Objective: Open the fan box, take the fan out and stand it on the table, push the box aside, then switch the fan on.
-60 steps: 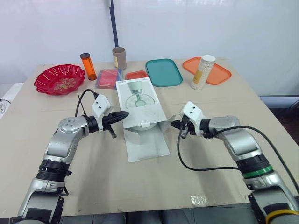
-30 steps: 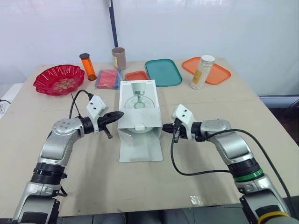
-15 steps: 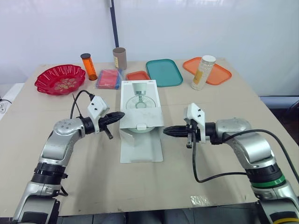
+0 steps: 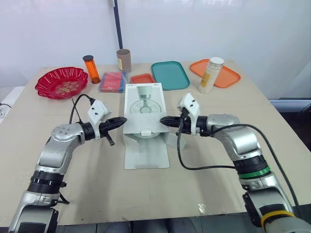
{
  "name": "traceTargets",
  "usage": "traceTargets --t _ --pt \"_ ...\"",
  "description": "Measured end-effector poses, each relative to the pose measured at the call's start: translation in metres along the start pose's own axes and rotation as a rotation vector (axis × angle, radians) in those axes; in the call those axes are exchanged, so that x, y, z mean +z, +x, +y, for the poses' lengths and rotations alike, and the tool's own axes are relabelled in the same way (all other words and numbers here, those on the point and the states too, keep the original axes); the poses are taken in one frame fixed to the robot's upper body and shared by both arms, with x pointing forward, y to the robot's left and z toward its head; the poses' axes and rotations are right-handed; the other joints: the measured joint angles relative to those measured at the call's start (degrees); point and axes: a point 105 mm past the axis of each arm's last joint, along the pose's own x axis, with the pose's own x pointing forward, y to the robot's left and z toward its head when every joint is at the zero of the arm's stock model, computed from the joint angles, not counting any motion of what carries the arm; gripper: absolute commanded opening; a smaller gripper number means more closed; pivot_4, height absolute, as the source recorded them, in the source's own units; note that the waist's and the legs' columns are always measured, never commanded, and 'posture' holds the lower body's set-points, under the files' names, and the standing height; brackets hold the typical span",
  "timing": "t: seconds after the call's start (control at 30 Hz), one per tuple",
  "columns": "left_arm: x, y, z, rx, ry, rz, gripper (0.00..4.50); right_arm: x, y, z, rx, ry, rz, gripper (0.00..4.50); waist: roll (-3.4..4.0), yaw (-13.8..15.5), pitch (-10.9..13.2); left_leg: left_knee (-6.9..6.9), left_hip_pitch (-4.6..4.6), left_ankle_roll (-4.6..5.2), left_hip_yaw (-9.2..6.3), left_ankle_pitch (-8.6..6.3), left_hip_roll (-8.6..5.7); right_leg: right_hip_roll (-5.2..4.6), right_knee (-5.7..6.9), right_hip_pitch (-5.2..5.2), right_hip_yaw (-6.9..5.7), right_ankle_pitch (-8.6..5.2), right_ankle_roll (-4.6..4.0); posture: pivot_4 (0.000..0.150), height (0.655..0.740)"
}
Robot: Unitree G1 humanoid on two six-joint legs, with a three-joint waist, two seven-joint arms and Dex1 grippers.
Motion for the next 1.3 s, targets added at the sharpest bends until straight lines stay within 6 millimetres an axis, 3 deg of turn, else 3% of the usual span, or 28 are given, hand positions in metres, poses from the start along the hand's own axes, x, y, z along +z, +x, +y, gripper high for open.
traceTargets --t 0.2,0.37,0.77,1.3 --pt "0.017 -0.006 -0.009 -0.045 0.029 -0.011 0.00 0.000 0.003 -0.003 -0.018 -0.053 0.013 0.06 0.00 0.0 0.0 0.00 0.00 0.00 0.00 0.00 0.00 0.00 -0.01 0.02 0.00 0.00 0.00 0.150 0.7384" --pt "0.037 -0.006 -0.036 -0.181 0.087 -0.026 0.00 0.000 0.003 -0.002 -0.016 -0.056 0.008 0.06 0.00 0.0 0.0 -0.02 0.00 0.02 0.00 -0.01 0.00 0.00 -0.01 0.02 0.01 0.00 0.00 0.150 0.7384" --pt "0.016 0.006 -0.062 -0.298 0.191 0.084 0.00 0.000 0.005 -0.001 -0.017 -0.061 0.004 0.06 0.00 0.0 0.0 -0.04 0.02 0.03 0.01 -0.01 0.01 0.02 -0.01 0.03 0.01 0.00 0.00 0.150 0.7384" --pt "0.001 -0.037 -0.051 -0.358 0.334 0.295 0.00 -0.001 0.008 0.000 -0.013 -0.074 0.000 0.06 0.02 0.0 0.0 -0.27 0.36 0.04 0.17 -0.02 0.10 0.04 0.00 0.18 0.09 -0.01 -0.01 0.150 0.7384"
